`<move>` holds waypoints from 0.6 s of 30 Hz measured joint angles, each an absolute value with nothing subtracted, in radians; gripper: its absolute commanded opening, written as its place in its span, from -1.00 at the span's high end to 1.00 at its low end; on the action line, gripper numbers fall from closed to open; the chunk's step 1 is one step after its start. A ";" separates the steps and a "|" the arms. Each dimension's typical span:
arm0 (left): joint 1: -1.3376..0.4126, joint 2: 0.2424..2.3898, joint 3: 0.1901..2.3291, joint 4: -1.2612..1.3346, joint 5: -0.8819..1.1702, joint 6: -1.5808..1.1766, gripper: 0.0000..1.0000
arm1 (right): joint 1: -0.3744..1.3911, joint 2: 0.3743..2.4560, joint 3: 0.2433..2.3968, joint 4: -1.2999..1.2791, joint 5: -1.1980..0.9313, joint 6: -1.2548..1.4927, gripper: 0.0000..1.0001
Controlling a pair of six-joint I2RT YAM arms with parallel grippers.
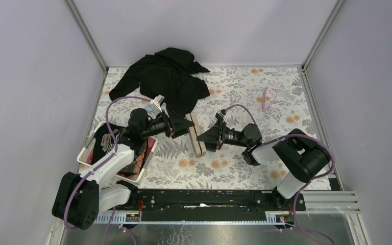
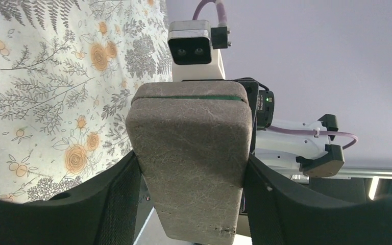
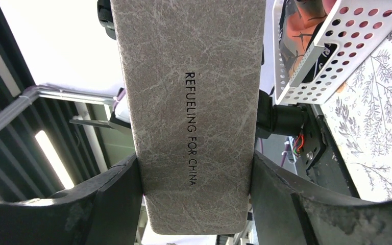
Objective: Organize the sunglasses
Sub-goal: Open the sunglasses case at the center of the board.
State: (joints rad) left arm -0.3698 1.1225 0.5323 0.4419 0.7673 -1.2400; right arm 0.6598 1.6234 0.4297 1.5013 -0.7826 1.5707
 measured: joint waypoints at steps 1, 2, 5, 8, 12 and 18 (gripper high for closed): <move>-0.368 1.122 0.532 0.435 0.761 -1.239 1.00 | 0.660 1.639 0.430 1.520 -0.777 1.588 0.67; -0.366 1.122 0.532 0.429 0.757 -1.238 1.00 | 0.660 1.653 0.430 1.538 -0.772 1.605 0.66; -0.364 1.116 0.532 0.422 0.752 -1.235 1.00 | 0.661 1.663 0.426 1.563 -0.757 1.639 0.64; -0.360 1.093 0.531 0.425 0.759 -1.216 1.00 | 0.661 1.663 0.418 1.591 -0.737 1.672 0.64; -0.357 1.058 0.519 0.424 0.776 -1.177 1.00 | 0.664 1.660 0.375 1.636 -0.681 1.742 0.67; -0.347 0.996 0.484 0.395 0.790 -1.133 1.00 | 0.662 1.654 0.330 1.639 -0.604 1.856 0.63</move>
State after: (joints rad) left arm -0.3466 0.9962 0.4843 0.3946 0.7902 -1.1328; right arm 0.6621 1.6543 0.3298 1.6394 -0.6037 1.8565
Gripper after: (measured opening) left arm 0.695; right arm 0.735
